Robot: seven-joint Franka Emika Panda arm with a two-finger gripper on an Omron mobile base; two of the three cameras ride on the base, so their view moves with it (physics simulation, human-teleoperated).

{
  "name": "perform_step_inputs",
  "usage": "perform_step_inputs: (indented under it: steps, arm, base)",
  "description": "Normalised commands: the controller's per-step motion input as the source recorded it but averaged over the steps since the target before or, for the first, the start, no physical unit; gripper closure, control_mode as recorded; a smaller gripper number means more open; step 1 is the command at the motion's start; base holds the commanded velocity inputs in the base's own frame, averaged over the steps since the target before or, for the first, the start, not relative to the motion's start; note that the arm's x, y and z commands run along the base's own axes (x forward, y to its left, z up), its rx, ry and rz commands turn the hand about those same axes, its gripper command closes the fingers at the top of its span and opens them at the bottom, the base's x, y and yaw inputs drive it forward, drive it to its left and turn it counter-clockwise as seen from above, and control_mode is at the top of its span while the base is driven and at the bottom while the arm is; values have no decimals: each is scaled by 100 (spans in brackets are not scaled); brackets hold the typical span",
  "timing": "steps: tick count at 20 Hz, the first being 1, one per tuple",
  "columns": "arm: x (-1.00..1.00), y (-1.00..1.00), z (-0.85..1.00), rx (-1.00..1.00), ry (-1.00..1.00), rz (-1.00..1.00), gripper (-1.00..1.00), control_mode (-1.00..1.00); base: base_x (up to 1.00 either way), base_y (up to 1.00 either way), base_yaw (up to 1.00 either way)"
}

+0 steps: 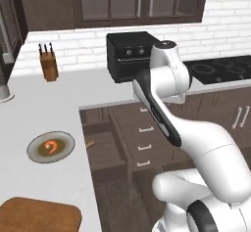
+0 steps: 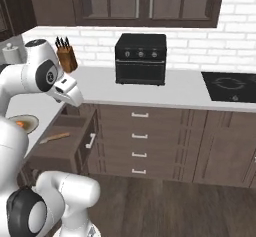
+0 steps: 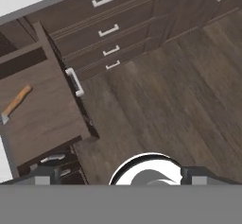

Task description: Pick up the knife from the drawer and place it on the cutting board. Then place the meat from the plate to the cutting board.

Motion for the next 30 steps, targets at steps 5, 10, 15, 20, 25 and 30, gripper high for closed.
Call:
perform_step_inputs:
  steps: [5, 10, 15, 20, 25, 30]
  arm:
    - [0, 0, 0, 0, 0, 0, -100, 100]
    - [0, 0, 0, 0, 0, 0, -100, -100]
    - [2, 0, 0, 0, 1, 0, -100, -100]
    - [83, 0, -76, 1, 34, 15, -100, -100]
    - [94, 0, -100, 2, 32, 39, -100, -100]
    - [53, 0, -100, 0, 17, 33, -100, -100]
  base:
    - [28, 48, 0]
    - [0, 25, 0]
    - [0, 0, 0]
    - [0, 0, 0]
    - [0, 0, 0]
    - [0, 0, 0]
